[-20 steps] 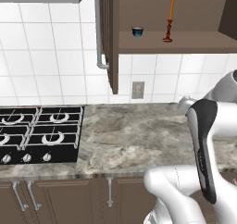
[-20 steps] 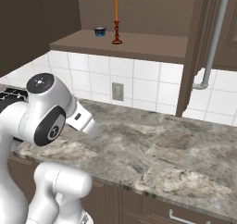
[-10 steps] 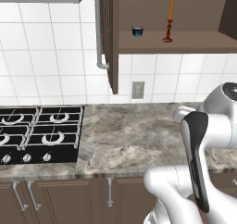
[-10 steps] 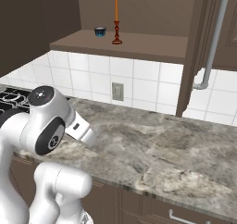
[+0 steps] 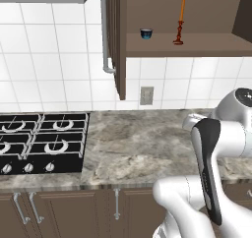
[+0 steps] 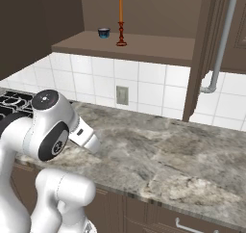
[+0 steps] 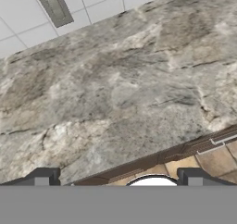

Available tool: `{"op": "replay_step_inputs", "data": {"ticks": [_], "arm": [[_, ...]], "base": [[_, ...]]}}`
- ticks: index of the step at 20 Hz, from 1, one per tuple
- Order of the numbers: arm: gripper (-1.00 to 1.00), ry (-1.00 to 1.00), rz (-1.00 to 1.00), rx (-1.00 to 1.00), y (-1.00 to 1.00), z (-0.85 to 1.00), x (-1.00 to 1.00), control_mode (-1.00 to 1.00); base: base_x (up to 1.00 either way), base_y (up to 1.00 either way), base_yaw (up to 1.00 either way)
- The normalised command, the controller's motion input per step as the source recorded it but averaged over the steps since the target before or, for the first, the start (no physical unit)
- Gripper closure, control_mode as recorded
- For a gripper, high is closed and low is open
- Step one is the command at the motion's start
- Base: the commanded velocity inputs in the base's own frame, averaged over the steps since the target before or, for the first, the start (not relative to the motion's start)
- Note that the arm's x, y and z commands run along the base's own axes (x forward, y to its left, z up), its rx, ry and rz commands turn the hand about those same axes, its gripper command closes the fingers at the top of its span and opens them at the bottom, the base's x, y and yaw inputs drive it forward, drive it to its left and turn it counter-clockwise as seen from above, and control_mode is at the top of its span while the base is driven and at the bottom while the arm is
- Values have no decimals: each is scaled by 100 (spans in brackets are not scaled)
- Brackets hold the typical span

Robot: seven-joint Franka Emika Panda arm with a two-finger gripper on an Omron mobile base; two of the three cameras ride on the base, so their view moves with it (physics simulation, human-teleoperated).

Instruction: Pick the jar and candle from the dining table and place them in the open cabinet. Close the cabinet after placing the objects.

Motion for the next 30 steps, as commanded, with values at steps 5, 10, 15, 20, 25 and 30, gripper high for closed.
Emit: {"op": "replay_step_inputs", "data": {"ticks": [5, 10, 15, 20, 25, 30], "arm": [[-100, 0, 0, 0, 0, 0, 0, -100], [-100, 0, 0, 0, 0, 0, 0, -100], [-100, 0, 0, 0, 0, 0, 0, 100], [-100, 0, 0, 0, 0, 0, 0, 100], [-100, 0, 0, 0, 0, 0, 0, 100], [-100, 0, 0, 0, 0, 0, 0, 100]], "base": [[0, 0, 0], [0, 0, 0], [0, 0, 0], [-2, 0, 0], [-37, -1, 4], [-52, -2, 6]]}}
